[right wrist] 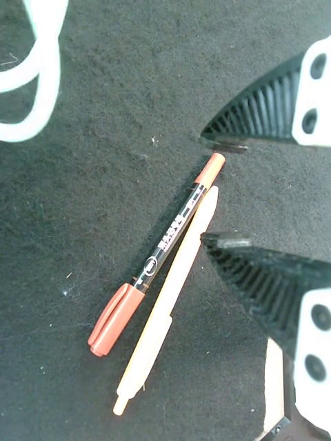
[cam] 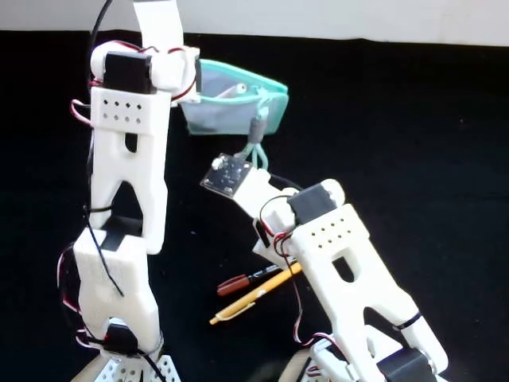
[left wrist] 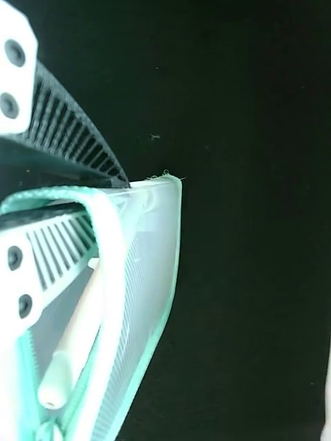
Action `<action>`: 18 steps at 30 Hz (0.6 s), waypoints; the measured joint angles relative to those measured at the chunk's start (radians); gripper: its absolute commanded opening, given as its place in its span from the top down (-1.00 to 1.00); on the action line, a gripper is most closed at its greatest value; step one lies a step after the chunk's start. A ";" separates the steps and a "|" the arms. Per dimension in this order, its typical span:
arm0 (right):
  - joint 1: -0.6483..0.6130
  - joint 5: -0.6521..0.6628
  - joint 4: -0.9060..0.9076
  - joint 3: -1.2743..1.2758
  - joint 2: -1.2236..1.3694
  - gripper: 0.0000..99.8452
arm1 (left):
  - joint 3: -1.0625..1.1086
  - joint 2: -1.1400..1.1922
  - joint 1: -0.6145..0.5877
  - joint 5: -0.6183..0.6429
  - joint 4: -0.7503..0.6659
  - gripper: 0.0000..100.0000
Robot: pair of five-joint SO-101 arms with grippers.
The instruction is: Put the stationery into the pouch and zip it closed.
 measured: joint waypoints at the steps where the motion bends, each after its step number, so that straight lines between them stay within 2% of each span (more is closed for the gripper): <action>1: 0.000 0.000 0.000 0.000 0.000 0.60 | 0.006 -0.014 -0.005 0.000 0.000 0.99; 7: 0.000 0.000 0.000 0.000 0.000 0.60 | 0.055 -0.049 -0.035 0.000 -0.002 0.99; 11: 0.000 0.000 0.000 0.000 0.000 0.60 | 0.160 0.014 -0.037 0.000 -0.014 0.99; 18: 0.000 0.002 -0.005 0.005 0.000 0.60 | 0.166 0.072 -0.021 0.000 -0.021 0.99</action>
